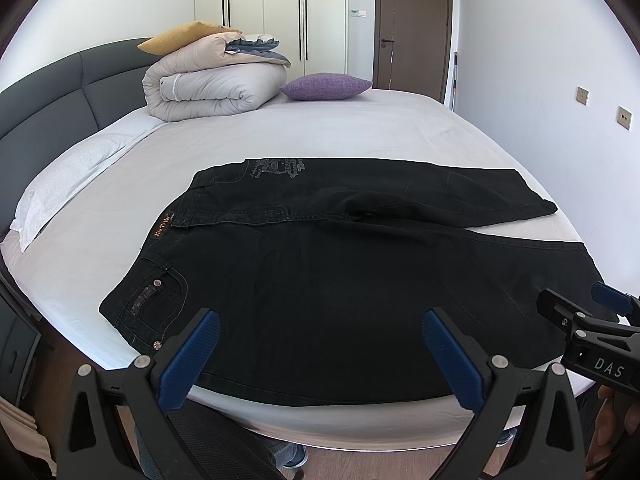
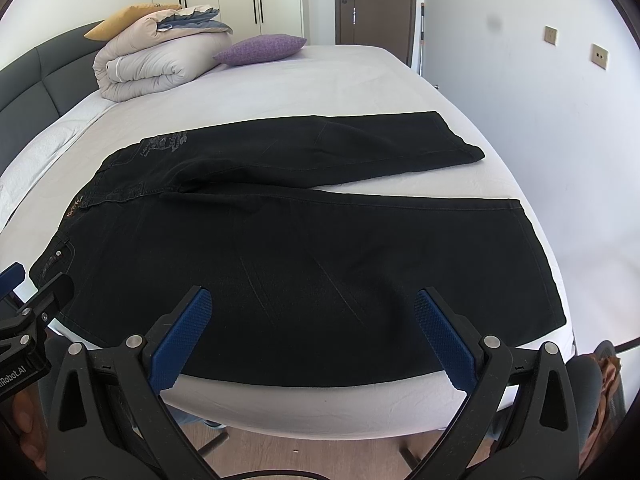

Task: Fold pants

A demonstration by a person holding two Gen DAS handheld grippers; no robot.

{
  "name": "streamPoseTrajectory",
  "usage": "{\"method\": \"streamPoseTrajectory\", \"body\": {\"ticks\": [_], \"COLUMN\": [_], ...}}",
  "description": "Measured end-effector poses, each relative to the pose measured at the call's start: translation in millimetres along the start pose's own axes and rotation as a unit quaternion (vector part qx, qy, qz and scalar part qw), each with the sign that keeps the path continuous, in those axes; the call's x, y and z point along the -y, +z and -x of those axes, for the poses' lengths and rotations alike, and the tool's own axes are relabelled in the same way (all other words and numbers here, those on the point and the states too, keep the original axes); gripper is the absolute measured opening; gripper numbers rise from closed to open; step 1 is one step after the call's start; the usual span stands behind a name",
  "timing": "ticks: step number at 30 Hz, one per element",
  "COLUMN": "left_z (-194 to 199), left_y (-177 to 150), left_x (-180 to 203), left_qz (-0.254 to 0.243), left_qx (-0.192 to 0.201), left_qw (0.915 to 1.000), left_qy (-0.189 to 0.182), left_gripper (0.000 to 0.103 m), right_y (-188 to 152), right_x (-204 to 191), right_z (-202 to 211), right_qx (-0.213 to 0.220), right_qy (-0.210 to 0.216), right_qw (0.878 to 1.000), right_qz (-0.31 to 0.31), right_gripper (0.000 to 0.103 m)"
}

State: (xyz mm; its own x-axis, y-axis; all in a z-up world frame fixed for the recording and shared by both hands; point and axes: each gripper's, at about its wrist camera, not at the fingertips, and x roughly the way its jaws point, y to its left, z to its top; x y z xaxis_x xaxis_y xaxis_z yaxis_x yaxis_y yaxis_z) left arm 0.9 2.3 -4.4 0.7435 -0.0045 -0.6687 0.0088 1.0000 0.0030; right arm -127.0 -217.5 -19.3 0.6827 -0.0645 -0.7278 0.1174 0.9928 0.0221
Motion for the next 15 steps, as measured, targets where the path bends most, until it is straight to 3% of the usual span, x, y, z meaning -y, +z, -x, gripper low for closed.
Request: {"method": "streamPoseTrajectory", "body": {"ticks": [15], "left_z": [-2.6], "left_y": [-12.7], "left_x": [10.1], "left_qz": [-0.011], "left_qx": [0.003], "left_qw": [0.9999], "left_qy": [0.012], "left_gripper": [0.103], "right_y": [-4.0], "right_x": [-1.5], "right_z": [-3.1], "right_qx": [-0.002], "right_qy": [0.001], "right_qw": [1.000], "right_qz": [-0.001], "right_gripper": [0.103]}}
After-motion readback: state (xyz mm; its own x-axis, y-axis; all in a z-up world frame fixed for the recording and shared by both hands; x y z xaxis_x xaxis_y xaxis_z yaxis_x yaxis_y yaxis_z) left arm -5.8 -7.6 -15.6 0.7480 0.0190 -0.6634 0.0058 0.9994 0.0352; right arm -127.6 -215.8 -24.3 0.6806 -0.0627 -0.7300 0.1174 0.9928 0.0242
